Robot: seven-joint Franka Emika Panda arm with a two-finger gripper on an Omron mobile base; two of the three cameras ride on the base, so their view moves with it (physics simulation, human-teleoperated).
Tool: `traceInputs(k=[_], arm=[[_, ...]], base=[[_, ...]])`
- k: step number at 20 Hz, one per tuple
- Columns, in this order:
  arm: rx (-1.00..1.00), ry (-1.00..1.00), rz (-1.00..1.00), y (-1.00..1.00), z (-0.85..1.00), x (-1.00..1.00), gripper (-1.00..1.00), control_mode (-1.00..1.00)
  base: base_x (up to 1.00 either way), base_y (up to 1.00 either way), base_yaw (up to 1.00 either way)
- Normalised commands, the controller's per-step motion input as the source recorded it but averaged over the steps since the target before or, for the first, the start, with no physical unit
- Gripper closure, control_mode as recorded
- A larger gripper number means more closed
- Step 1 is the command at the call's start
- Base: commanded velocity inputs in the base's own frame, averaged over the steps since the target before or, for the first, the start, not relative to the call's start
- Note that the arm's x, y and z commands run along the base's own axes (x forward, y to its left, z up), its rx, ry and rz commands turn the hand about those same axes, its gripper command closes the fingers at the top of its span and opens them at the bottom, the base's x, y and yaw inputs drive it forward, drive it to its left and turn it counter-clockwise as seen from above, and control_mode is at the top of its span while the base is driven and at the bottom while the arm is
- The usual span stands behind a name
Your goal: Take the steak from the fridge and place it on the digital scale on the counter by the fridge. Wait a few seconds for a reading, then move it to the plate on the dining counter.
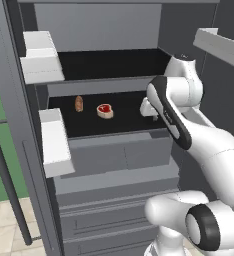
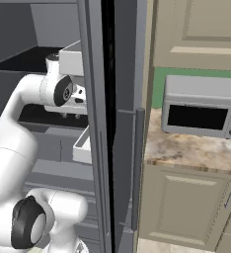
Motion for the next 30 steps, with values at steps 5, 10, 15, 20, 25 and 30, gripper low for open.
traceInputs(k=[5,10,15,20,25,30], arm=[[0.0,0.0,0.0,0.08,-0.01,-0.11,-1.0,-1.0],[-0.03,0.0,0.01,0.43,-0.14,-0.13,-1.0,-1.0],[-0.02,-0.14,0.0,0.47,-0.01,-0.12,-1.0,-1.0],[-0.03,-0.26,0.0,0.43,0.0,0.0,-1.0,-1.0],[0.0,-0.2,0.0,0.37,0.0,0.04,-1.0,-1.0],[0.0,-0.14,0.0,0.29,0.0,0.07,-1.0,-1.0]], base=[[0.0,0.0,0.0],[0.0,0.0,0.0],[0.0,0.0,0.0],[0.0,0.0,0.0],[0.0,0.0,0.0],[0.0,0.0,0.0]])
